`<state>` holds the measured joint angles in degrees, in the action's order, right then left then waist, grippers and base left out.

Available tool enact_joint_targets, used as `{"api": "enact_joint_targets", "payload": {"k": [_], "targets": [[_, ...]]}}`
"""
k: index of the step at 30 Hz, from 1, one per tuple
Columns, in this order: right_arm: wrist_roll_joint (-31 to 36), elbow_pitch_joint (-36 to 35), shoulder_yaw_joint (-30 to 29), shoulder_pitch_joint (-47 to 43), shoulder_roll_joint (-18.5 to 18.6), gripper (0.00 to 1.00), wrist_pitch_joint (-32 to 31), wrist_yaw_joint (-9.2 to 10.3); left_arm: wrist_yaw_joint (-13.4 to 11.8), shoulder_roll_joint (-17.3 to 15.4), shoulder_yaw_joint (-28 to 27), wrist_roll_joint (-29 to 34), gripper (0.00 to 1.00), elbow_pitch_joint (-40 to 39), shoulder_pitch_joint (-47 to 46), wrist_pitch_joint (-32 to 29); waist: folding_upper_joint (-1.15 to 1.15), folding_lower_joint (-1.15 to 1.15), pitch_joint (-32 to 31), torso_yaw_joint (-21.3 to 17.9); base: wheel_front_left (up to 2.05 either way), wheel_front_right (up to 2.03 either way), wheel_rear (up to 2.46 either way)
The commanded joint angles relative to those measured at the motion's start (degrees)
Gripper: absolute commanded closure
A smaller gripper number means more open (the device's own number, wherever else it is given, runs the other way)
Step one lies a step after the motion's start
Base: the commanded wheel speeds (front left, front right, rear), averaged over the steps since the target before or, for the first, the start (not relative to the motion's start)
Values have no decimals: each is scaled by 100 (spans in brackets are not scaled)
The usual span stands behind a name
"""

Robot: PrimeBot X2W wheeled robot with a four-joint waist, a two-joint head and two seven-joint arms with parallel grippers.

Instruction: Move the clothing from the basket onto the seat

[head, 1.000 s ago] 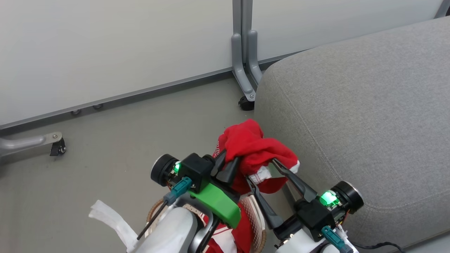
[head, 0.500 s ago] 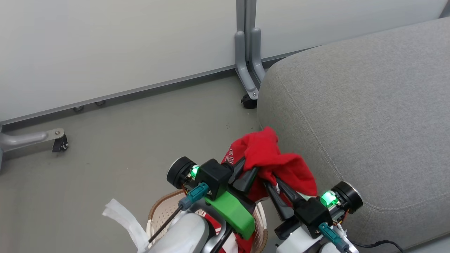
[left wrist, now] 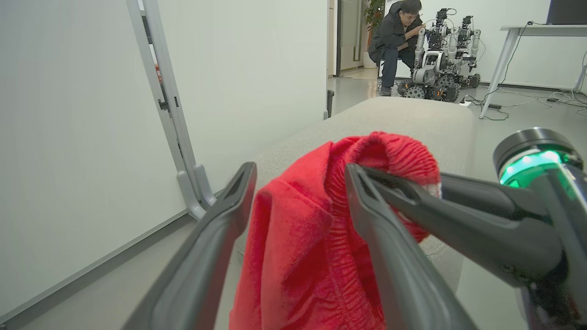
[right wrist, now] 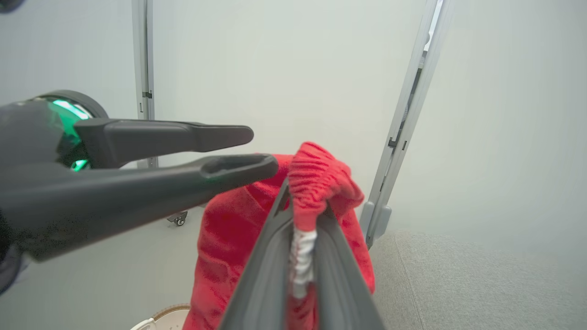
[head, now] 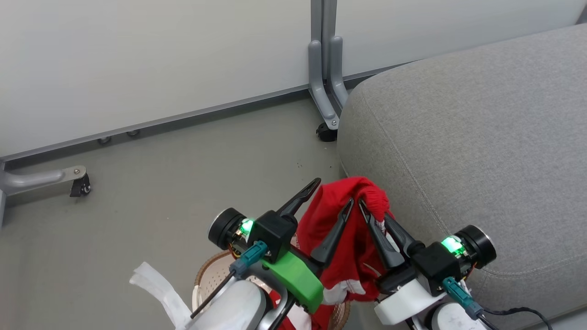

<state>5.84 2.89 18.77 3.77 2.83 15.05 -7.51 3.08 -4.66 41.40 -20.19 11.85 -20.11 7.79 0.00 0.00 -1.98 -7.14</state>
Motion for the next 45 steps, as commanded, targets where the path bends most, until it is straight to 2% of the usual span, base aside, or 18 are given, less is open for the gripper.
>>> {"api": "enact_joint_targets", "payload": {"k": [1,10,16,20,30,36,39,45], "targets": [[-43,-47,-38,-48,8,100,20,4,9,-35,12,-26,0,15,-5,-3,0,0,2,12,0,0,0],[26,-135,-169,-76,9,100,20,4,-29,-85,43,-72,0,-35,26,-11,0,0,25,34,0,0,0],[80,-261,-275,-69,9,100,19,4,-49,-126,54,-71,0,-108,7,9,0,0,80,-158,0,0,0],[88,-446,-333,-17,10,100,20,5,-67,-176,41,-60,0,-178,-28,17,0,0,139,-477,0,0,0],[133,-1008,-339,71,9,100,20,5,-86,-313,139,5,0,-453,-15,-37,0,0,349,-1624,0,0,0],[83,-1356,-393,20,6,100,19,5,-97,-400,189,42,0,-611,-28,-95,0,0,588,-2167,0,0,0],[80,-1522,-458,-18,6,100,20,6,-75,-457,226,56,0,-704,-50,-130,0,0,722,-2349,0,0,0],[8,-1899,-779,-72,4,100,20,6,43,-562,354,122,0,-868,-166,-253,0,0,1040,-2432,0,0,0]]}}
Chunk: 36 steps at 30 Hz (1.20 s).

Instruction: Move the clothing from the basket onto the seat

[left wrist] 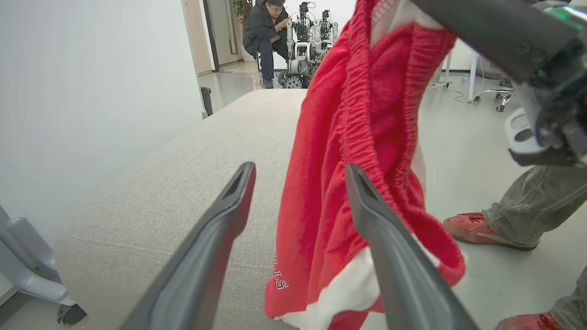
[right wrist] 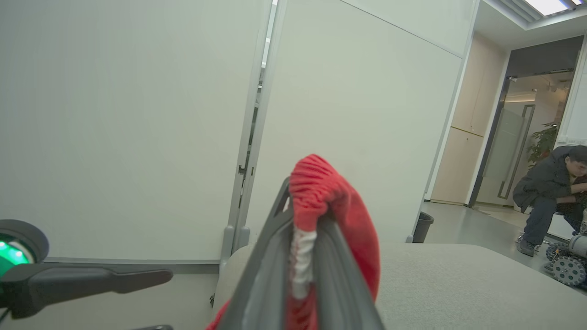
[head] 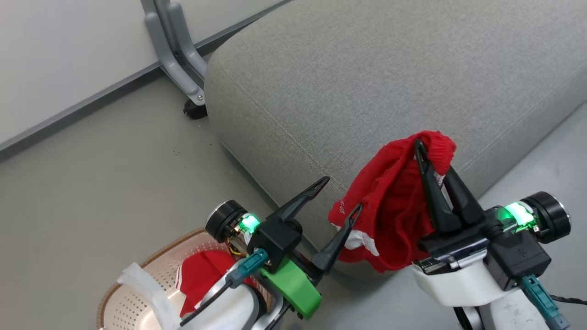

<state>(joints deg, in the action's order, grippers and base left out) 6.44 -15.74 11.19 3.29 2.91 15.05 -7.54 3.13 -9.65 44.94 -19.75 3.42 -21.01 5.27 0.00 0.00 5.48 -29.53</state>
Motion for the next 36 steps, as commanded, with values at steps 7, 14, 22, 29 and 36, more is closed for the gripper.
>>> {"api": "enact_joint_targets", "payload": {"k": [7,14,22,29,36], "targets": [[-234,-306,-425,525,-5,100,19,10,31,-366,8,160,0,-431,-183,-222,0,0,887,-242,0,0,0],[-676,-324,-1398,2086,-5,100,20,11,135,-834,-43,291,0,-1167,-456,-616,0,0,1843,98,0,0,0],[-513,133,-2492,4183,-5,100,20,10,270,-1407,-216,359,0,-2092,-946,-965,0,0,3038,475,0,0,0],[-128,827,-3176,5203,-1,100,19,10,339,-1780,-307,320,0,-2589,-1185,-1142,0,0,3698,634,0,0,0],[78,1957,-3704,5135,-1,100,19,10,362,-1937,-328,275,0,-2703,-1371,-1121,0,0,4021,860,0,0,0]]}}
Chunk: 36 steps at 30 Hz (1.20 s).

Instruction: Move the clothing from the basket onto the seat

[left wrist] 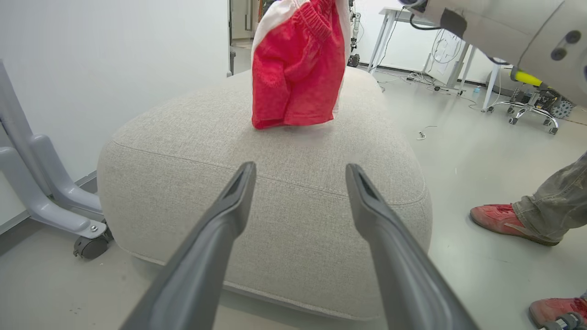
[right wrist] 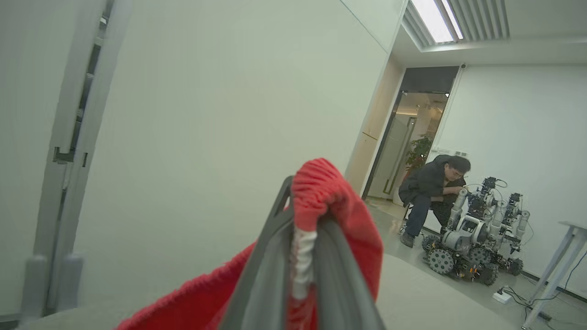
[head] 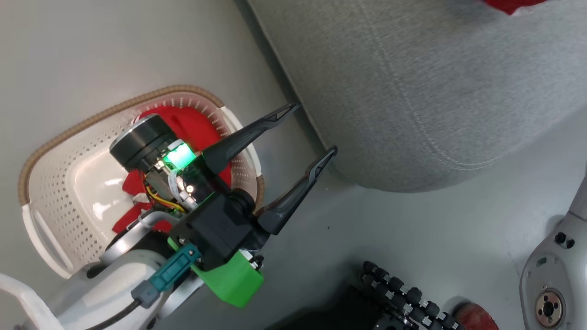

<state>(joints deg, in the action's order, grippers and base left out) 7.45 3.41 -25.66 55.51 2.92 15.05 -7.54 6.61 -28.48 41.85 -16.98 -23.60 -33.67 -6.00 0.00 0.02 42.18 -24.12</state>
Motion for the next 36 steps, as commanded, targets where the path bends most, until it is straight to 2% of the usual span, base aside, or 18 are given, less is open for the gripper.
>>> {"api": "enact_joint_targets", "payload": {"k": [1,6,11,12,14,15,23,29,36], "targets": [[-20,231,-86,-120,-1,100,18,10,15,-58,-20,-9,0,2,-122,21,0,-2,367,347,0,0,0],[-41,1334,-444,-238,5,100,19,10,29,-77,1,-59,0,66,-174,88,0,-2,354,511,0,0,0],[-204,1843,-554,-284,6,100,20,10,-65,-65,-85,-144,0,191,-147,186,0,-2,209,617,0,0,0],[-246,1892,-546,-340,7,87,20,10,-85,-46,-116,-181,0,233,-115,220,0,-2,151,634,0,0,0],[-290,1915,-528,-449,7,50,20,10,-120,-27,-157,-233,0,317,-59,285,0,-2,14,665,0,0,0],[-318,1870,-544,-484,8,0,20,10,-140,-20,-164,-247,0,356,-33,319,0,-2,-54,683,0,0,0],[-609,1360,37,-1558,5,0,19,10,-381,199,-241,-538,0,1030,413,783,0,-2,-1032,857,0,0,0],[-719,1145,929,-2811,-2,0,20,10,-620,515,-340,-849,0,1913,908,1323,0,-2,-1980,1168,0,0,0],[-761,1308,1824,-3847,10,0,20,10,-951,954,-485,-1202,0,3116,1533,1845,0,-2,-3052,1628,0,0,0]]}}
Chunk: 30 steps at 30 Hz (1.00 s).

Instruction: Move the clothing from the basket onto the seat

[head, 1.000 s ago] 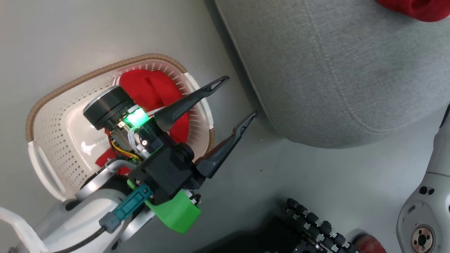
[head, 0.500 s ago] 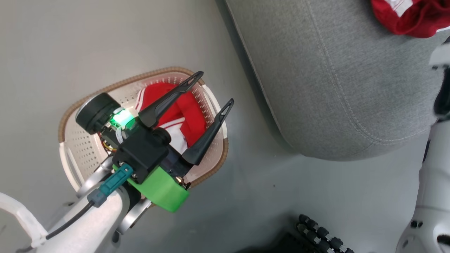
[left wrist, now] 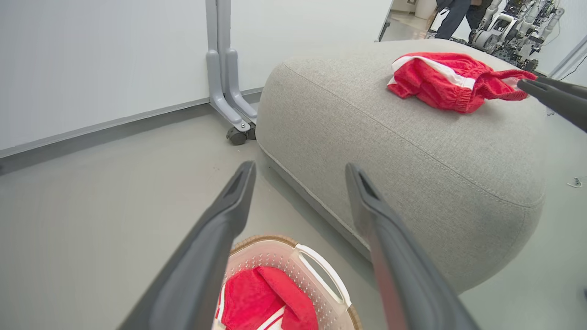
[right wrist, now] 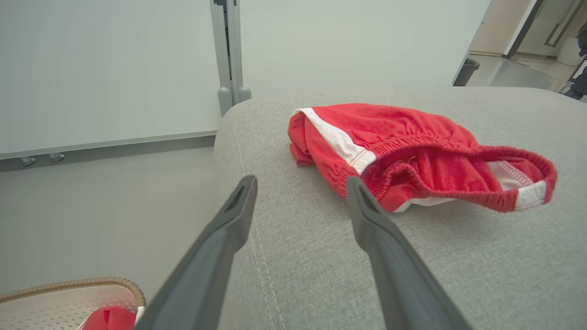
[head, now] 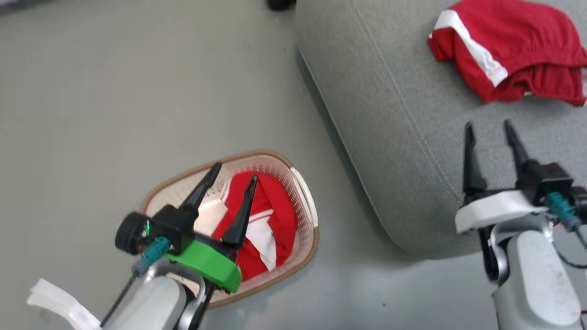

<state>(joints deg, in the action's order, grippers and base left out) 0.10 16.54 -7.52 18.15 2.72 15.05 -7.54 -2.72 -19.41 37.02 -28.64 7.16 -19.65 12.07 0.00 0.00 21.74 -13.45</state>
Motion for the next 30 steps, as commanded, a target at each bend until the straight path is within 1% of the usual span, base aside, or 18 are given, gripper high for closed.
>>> {"api": "enact_joint_targets", "payload": {"k": [1,6,8,10,12,14,16,18,21,26,30], "targets": [[-34,-30,141,-267,32,0,19,10,-53,118,-35,-81,0,210,228,108,0,0,-1178,643,0,0,0],[-85,-355,675,-821,25,0,20,10,-230,400,-348,-230,0,826,684,289,0,0,-1808,958,0,0,0],[-133,-471,812,-1041,32,0,19,10,-349,540,-683,-191,0,883,842,321,0,0,-2021,1069,0,0,0],[-142,-524,874,-1190,29,0,19,10,-421,630,-1095,8,0,808,1071,313,0,0,-2139,1166,0,0,0],[-143,-544,926,-1319,23,0,20,10,-411,743,-1479,225,0,725,1338,303,0,0,-2251,1263,0,0,0],[-223,-634,1008,-1460,22,0,20,10,-339,900,-1926,378,0,608,1570,304,0,0,-2345,1342,0,0,0],[-267,-750,1139,-1603,24,0,20,10,-283,969,-2358,706,0,402,1798,305,0,0,-2412,1385,0,0,0],[-325,-848,1202,-1746,29,0,19,10,-194,1138,-2733,896,0,231,2097,304,0,0,-2467,1427,0,0,0],[-377,-1108,1304,-1944,23,0,19,10,80,1283,-3157,1272,0,-111,2436,305,0,0,-2526,1462,0,0,0],[-379,-1425,1450,-2245,25,0,19,10,437,1503,-3538,1804,0,-587,2928,305,0,0,-2609,1452,0,0,0],[-328,-1380,1609,-2464,23,0,20,10,545,1617,-3642,2082,0,-747,3338,306,0,0,-2708,1357,0,0,0]]}}
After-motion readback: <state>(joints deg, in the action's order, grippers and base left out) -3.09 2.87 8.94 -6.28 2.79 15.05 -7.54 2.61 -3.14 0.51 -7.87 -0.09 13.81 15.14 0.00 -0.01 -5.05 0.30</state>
